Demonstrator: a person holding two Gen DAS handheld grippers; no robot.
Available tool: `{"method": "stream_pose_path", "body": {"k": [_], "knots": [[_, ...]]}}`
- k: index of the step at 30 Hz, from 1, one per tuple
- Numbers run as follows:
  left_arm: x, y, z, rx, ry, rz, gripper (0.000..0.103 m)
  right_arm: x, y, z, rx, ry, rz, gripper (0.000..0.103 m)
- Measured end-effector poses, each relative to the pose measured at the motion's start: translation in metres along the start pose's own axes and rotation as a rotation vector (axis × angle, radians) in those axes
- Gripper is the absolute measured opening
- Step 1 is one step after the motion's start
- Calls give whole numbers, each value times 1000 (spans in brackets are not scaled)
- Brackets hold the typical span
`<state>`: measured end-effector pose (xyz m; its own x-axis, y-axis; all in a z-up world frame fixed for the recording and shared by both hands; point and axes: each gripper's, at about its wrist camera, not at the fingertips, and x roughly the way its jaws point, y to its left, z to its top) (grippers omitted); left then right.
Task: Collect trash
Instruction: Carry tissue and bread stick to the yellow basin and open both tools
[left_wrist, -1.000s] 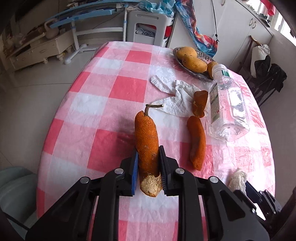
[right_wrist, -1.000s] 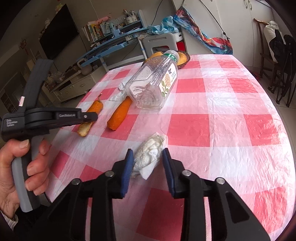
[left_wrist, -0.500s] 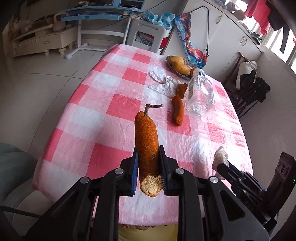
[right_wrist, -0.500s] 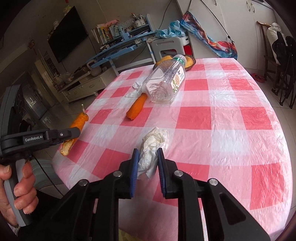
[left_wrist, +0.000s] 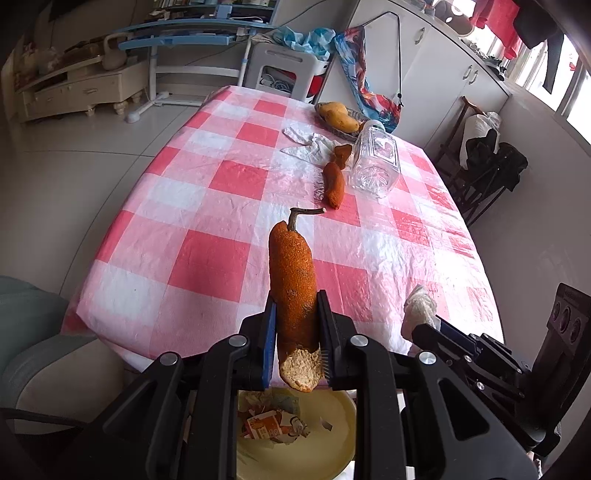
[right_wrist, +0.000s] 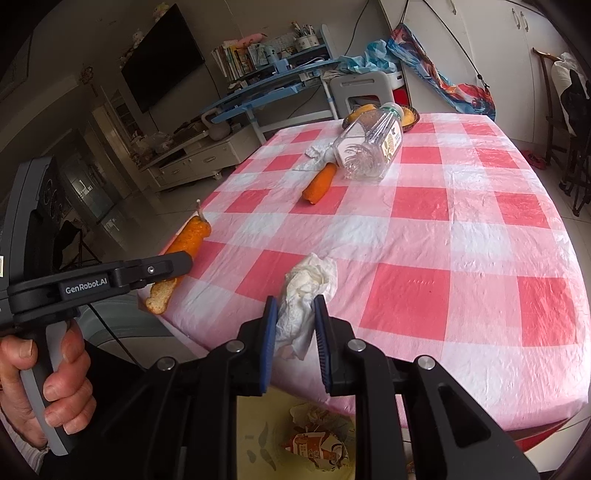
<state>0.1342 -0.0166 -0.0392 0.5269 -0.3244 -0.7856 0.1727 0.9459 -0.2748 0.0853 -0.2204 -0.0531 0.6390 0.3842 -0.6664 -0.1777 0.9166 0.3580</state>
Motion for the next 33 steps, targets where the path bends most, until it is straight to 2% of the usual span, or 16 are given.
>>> {"method": "stream_pose_path", "body": {"k": [13,24,28,31,33], "knots": [[-15,-7,-27,24,-2,-1,20,-13,28,-36,-51,79,59,21],[-27,-10,-42,41,-13,6,20,-16,41,-64,-70,165,75,21],[-30,-11,-47,45,-12,10,20,-11,42,-69,-70,194,64,26],[-32,-12,-53,52,-5,15,20,-10,38,-70,-51,196,50,43],[-33,-14,-58,57,-1,16,20,-11,36,-69,-42,191,46,44]]}}
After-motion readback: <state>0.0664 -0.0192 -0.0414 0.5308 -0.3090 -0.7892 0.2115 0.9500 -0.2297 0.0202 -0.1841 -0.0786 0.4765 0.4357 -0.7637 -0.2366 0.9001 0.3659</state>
